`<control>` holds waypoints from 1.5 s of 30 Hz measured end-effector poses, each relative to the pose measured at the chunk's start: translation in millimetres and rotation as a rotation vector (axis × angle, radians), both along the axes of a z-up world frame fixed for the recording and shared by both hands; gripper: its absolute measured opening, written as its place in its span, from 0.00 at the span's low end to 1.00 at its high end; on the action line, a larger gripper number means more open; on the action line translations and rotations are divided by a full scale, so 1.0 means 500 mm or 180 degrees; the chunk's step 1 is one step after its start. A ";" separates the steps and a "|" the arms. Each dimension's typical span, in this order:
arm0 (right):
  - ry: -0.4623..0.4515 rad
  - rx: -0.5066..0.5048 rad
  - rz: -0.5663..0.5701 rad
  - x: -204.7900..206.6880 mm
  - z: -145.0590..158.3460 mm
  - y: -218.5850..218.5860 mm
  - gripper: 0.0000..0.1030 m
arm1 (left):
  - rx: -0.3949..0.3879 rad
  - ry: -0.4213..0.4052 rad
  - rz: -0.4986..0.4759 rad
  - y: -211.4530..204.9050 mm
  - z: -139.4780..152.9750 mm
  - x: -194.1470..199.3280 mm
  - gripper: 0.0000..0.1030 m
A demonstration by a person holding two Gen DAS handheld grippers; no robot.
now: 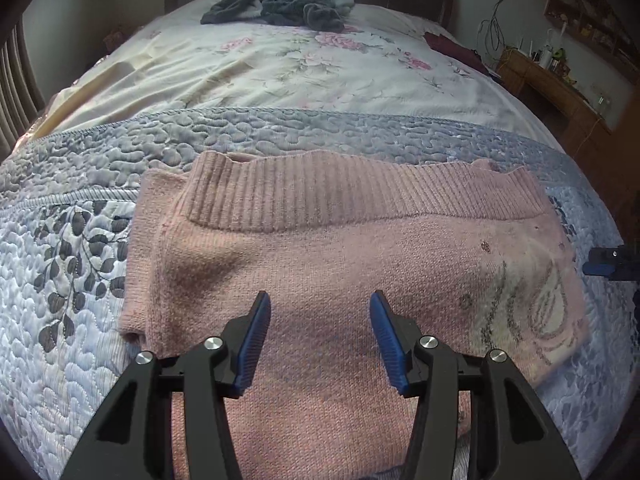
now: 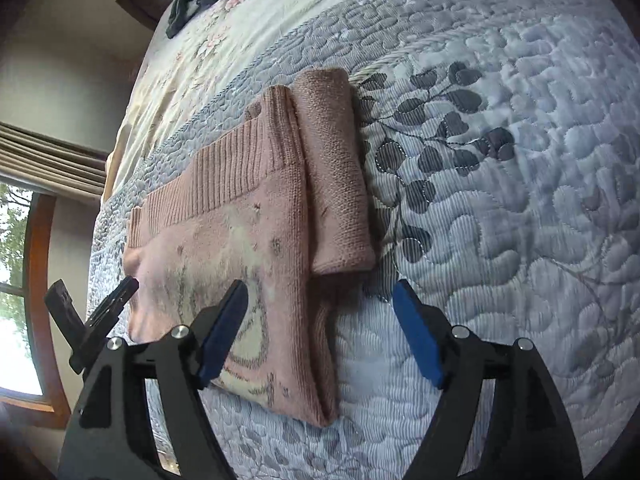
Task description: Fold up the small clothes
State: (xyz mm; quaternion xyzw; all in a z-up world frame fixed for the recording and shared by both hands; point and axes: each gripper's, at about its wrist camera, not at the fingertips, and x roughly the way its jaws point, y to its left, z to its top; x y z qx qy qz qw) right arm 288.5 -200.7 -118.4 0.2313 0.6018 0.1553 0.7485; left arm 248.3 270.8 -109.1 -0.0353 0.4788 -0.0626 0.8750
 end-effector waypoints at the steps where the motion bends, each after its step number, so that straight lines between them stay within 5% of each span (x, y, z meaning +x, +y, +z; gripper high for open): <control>1: 0.0019 0.0023 -0.0006 0.007 -0.010 0.003 0.73 | -0.0023 0.0008 0.0021 -0.002 -0.006 0.008 0.50; 7: -0.0063 0.0193 0.0060 0.032 -0.046 0.030 0.73 | -0.0076 0.0122 0.0018 0.000 -0.047 0.032 0.51; 10: -0.0126 0.0191 0.0115 0.040 -0.052 0.044 0.43 | -0.0108 0.0121 -0.0011 0.004 -0.050 0.034 0.51; 12: -0.0187 0.0221 0.0129 0.040 -0.049 0.048 0.33 | -0.0133 0.0128 -0.0022 0.007 -0.051 0.034 0.51; 27: -0.0125 0.0131 0.0051 0.037 -0.061 0.051 0.29 | -0.0176 0.0146 -0.0034 0.012 -0.060 0.038 0.54; 34: -0.0284 0.0102 0.0035 0.032 0.014 0.098 0.24 | -0.0160 0.0025 -0.0120 0.017 -0.022 0.007 0.52; 40: -0.0532 0.0121 0.0350 0.044 0.129 0.234 0.21 | -0.0388 -0.0056 -0.0092 0.064 0.016 -0.020 0.52; 45: -0.0575 0.0031 0.0806 0.054 0.164 0.396 0.20 | -0.0553 -0.0077 -0.0001 0.108 0.024 -0.028 0.52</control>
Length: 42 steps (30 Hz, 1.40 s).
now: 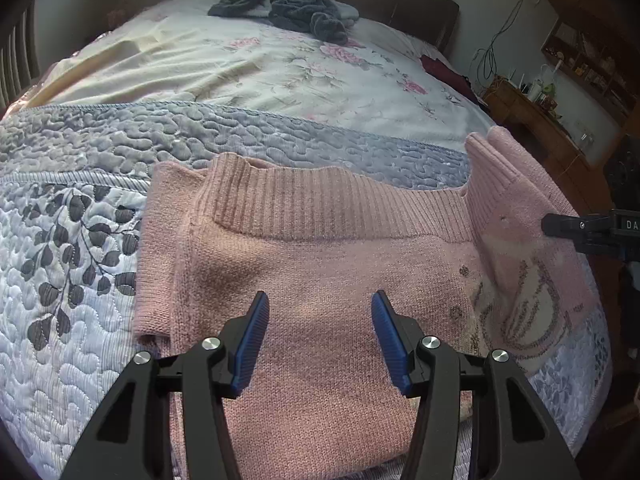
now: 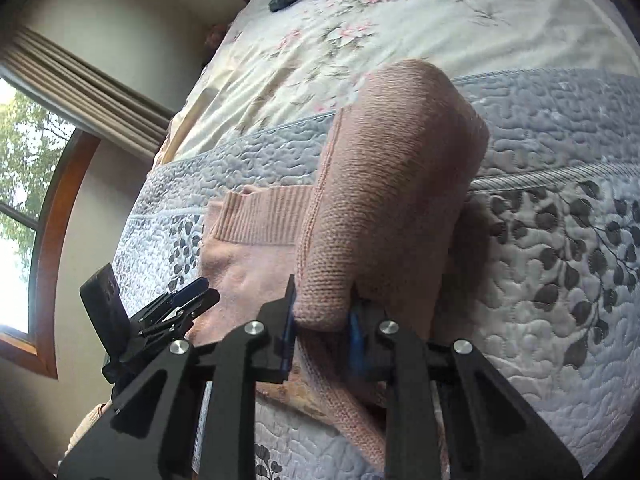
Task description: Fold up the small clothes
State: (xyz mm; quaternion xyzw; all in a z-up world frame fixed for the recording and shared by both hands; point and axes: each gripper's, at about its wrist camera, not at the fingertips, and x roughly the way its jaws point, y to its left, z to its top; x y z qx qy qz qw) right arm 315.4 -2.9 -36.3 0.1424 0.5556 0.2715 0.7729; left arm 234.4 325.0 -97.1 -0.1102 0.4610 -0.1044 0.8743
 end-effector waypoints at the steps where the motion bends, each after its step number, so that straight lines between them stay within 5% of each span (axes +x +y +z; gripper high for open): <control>1: -0.0008 -0.0026 0.0078 0.000 0.001 0.028 0.19 | -0.0053 0.0004 0.0029 0.010 0.000 -0.001 0.52; 8: 0.0233 -0.0311 0.0342 0.009 -0.070 0.167 0.18 | -0.0228 0.0044 0.0121 0.046 -0.010 -0.004 0.52; 17: 0.0503 -0.0047 0.0412 0.007 -0.108 0.176 0.48 | -0.0583 0.0099 0.0042 0.022 -0.005 0.004 0.52; 28: 0.0355 0.0197 0.0081 -0.009 -0.034 -0.006 0.50 | -0.1355 0.0364 0.0013 -0.060 -0.017 0.071 0.56; 35: 0.0489 0.0239 -0.0341 -0.013 -0.103 -0.158 0.50 | -0.1491 0.0592 0.0069 -0.122 -0.053 0.117 0.59; 42: 0.0578 0.0187 -0.0331 -0.040 -0.170 -0.197 0.50 | -0.1625 0.0745 0.0059 -0.173 -0.090 0.144 0.54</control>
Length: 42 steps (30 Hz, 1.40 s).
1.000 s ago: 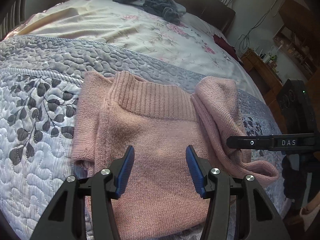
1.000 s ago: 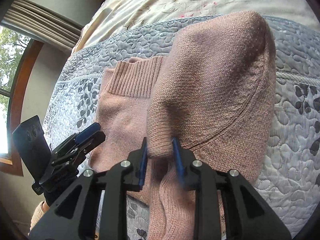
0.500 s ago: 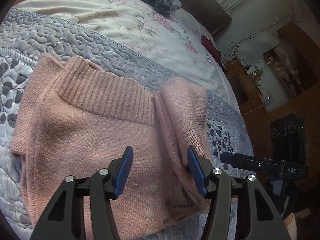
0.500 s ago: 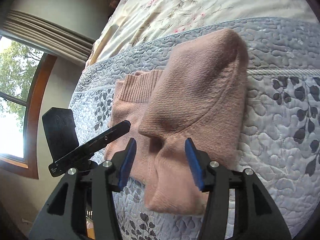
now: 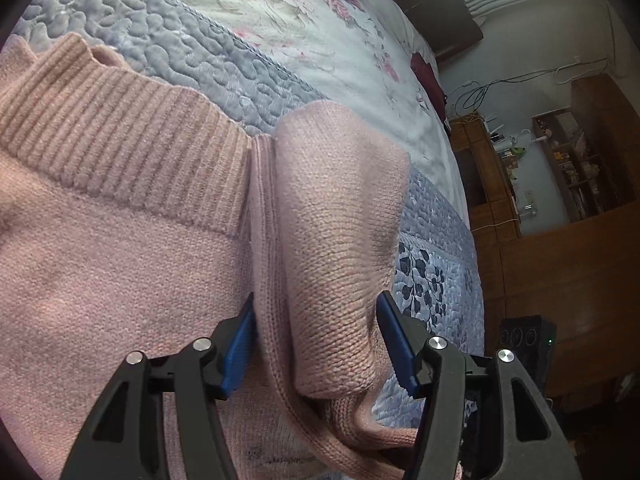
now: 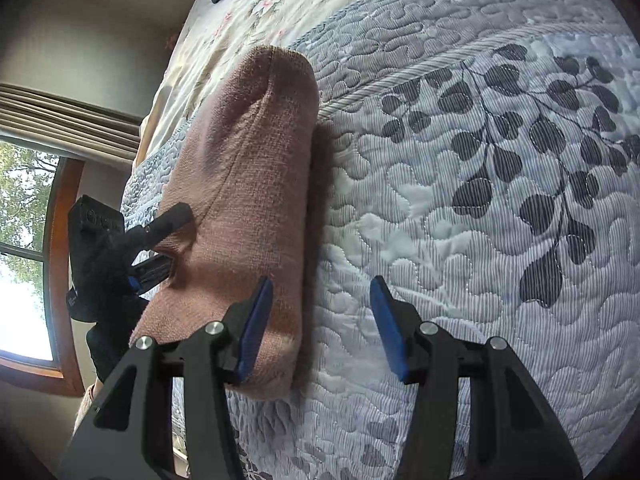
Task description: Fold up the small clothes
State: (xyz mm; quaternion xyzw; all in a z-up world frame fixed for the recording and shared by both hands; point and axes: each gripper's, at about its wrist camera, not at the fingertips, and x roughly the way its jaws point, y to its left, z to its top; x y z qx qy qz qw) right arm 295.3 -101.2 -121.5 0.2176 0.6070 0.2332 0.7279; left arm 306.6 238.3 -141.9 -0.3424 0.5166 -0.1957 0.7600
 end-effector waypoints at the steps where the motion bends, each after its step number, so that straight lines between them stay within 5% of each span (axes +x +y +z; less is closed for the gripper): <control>1: -0.0001 -0.0008 0.0007 -0.003 -0.003 0.000 0.50 | 0.0035 -0.0008 -0.0003 -0.008 -0.001 0.002 0.50; 3: 0.0000 0.0005 0.0007 -0.008 -0.007 0.000 0.50 | 0.0161 -0.0070 -0.0006 -0.018 0.003 0.001 0.33; 6: -0.0003 0.0032 -0.0021 -0.014 -0.005 -0.009 0.50 | 0.0174 -0.0205 0.0014 -0.018 0.020 -0.006 0.23; 13: -0.0045 0.0002 -0.0041 -0.028 0.014 -0.024 0.50 | 0.0219 -0.0665 0.0017 0.023 0.122 -0.056 0.20; 21: -0.0116 -0.0013 0.0142 -0.042 0.040 0.039 0.50 | 0.0381 -0.0743 0.0292 0.185 0.175 -0.086 0.19; 33: -0.0196 -0.0112 0.0704 -0.068 0.044 0.183 0.53 | 0.0576 -0.0587 0.0590 0.377 0.106 -0.109 0.18; 42: -0.0166 -0.0145 0.0870 -0.090 0.035 0.249 0.54 | 0.0514 -0.0369 0.0552 0.398 0.010 -0.107 0.20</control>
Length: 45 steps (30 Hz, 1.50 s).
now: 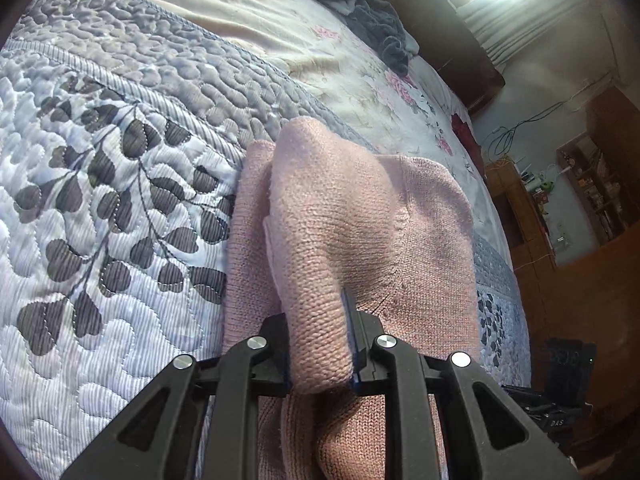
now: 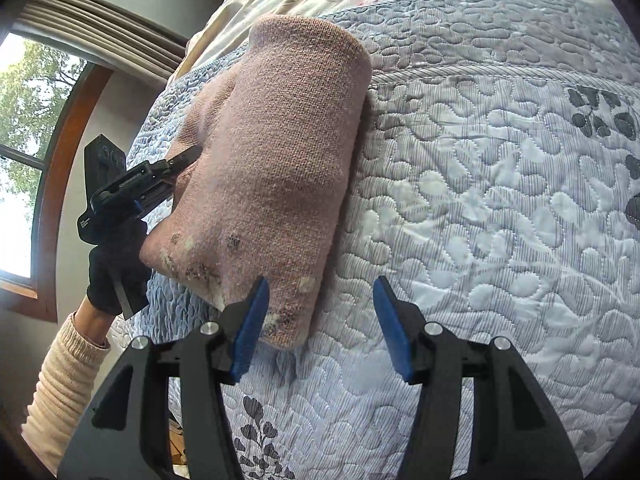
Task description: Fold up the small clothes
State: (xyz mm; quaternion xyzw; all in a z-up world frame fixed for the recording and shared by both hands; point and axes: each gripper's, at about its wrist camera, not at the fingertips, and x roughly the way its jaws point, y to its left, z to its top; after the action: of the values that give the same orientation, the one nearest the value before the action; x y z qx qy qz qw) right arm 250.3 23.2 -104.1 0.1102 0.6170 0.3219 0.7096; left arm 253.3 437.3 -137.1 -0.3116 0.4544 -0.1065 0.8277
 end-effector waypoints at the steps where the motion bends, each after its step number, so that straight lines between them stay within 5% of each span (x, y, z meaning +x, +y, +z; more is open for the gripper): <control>1: 0.0012 0.0000 0.0009 -0.002 -0.001 0.004 0.54 | -0.0053 0.0019 0.0013 0.004 0.000 -0.002 0.20; 8: 0.0025 0.0090 0.0027 -0.024 0.004 0.025 0.58 | -0.0001 0.0073 0.0010 0.025 0.061 -0.096 0.29; 12: 0.0067 0.0184 -0.0007 -0.031 -0.001 0.032 0.60 | -0.0047 -0.0004 -0.0127 0.004 0.092 -0.181 0.44; 17: 0.0122 0.0206 -0.0036 -0.043 -0.009 0.040 0.60 | -0.0110 0.0199 -0.0268 -0.030 0.068 -0.204 0.46; 19: 0.0129 0.0198 -0.0043 -0.047 -0.010 0.040 0.60 | -0.0119 0.0243 -0.0299 -0.039 0.055 -0.199 0.44; 21: 0.0149 0.0194 -0.0063 -0.046 -0.015 0.044 0.62 | -0.0067 0.0249 -0.0304 -0.045 0.045 -0.197 0.16; 23: 0.0211 0.0261 -0.0096 -0.046 -0.021 0.042 0.63 | -0.0143 0.0193 -0.0221 -0.032 0.038 -0.204 0.09; 29: 0.0458 0.0253 -0.0060 -0.056 -0.070 0.070 0.63 | -0.0154 0.0165 -0.0078 0.002 0.016 -0.234 0.07; 31: 0.0561 0.0323 -0.0053 -0.057 -0.084 0.077 0.54 | -0.0125 0.0147 -0.0094 0.002 0.015 -0.235 0.07; 32: 0.0588 0.0386 -0.0020 -0.058 -0.085 0.080 0.36 | -0.0082 0.0134 -0.0109 0.000 0.017 -0.236 0.07; 35: 0.0532 0.0383 -0.0060 -0.056 -0.067 0.074 0.22 | 0.0011 0.0124 -0.0146 -0.006 0.017 -0.232 0.07; 39: 0.0399 0.0275 -0.0010 -0.067 -0.059 0.065 0.19 | 0.0239 0.0128 -0.0224 -0.019 -0.001 -0.226 0.07; 45: 0.0547 0.0207 -0.0033 -0.068 -0.103 0.063 0.19 | 0.0223 0.0162 -0.0219 -0.019 -0.026 -0.222 0.08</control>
State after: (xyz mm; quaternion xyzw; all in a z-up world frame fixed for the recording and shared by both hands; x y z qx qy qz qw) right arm 216.5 54.7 -155.5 0.1637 0.6642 0.3274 0.6518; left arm 142.3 427.9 -150.1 -0.2692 0.4892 -0.1110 0.8221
